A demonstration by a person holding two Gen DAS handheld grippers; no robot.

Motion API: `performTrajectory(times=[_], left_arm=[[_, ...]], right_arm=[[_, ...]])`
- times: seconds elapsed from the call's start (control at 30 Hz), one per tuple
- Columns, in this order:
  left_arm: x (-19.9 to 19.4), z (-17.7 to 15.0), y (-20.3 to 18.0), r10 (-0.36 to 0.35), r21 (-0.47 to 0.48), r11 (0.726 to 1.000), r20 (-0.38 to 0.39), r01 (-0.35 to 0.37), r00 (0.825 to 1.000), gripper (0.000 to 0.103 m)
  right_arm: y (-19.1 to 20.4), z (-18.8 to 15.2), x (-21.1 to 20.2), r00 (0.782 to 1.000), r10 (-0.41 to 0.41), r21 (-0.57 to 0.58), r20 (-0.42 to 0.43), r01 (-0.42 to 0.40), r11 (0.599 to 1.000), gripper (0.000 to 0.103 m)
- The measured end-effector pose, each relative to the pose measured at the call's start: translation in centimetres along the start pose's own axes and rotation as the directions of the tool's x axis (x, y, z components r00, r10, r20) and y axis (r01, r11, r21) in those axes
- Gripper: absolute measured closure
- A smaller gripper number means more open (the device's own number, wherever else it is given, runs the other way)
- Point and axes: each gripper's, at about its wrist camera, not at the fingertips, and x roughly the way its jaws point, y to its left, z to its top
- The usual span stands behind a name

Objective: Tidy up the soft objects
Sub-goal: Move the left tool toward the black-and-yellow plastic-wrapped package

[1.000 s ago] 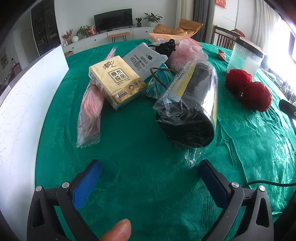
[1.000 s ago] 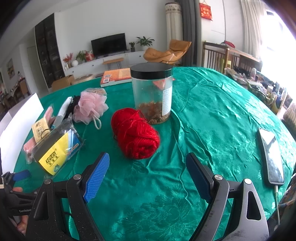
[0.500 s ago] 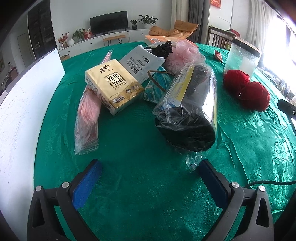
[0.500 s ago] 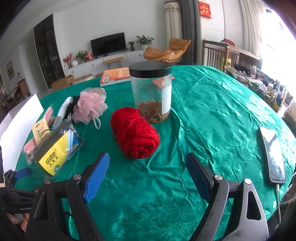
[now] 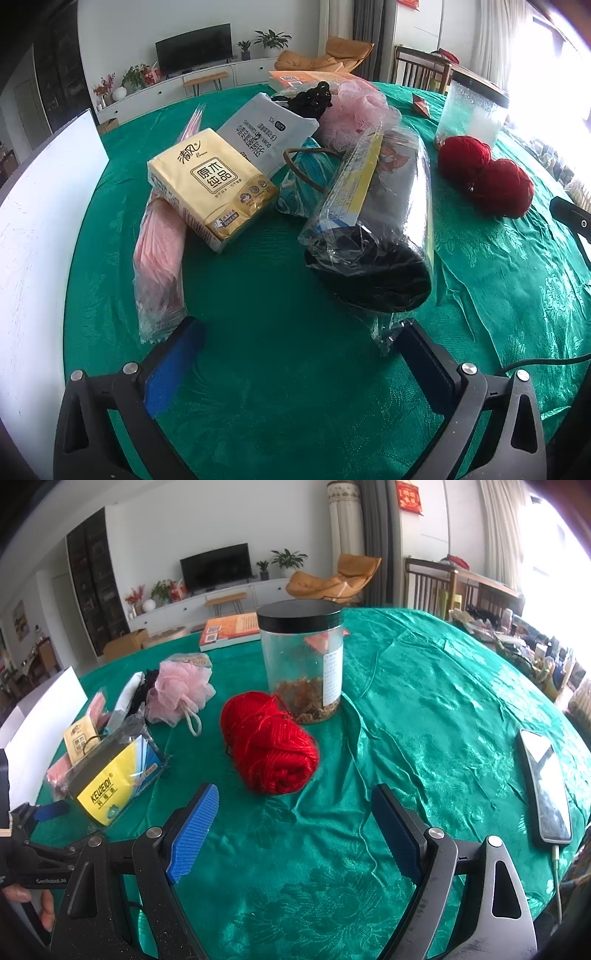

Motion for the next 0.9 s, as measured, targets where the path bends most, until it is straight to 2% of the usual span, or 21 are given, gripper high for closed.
performTrajectory(times=[0.43,0.9], left_arm=[[-0.05,-0.12,-0.09,0.001,-0.001,1.000,0.002,-0.001,1.000,0.000],[-0.04,-0.13,-0.08,-0.001,-0.001,1.000,0.002,0.001,1.000,0.000]], right_arm=[[0.03,-0.13,0.87,0.999,0.004,0.009,-0.044,-0.004,1.000,0.016],[0.01,-0.27,0.79,0.999,0.007,0.012,-0.048,-0.007,1.000,0.016]])
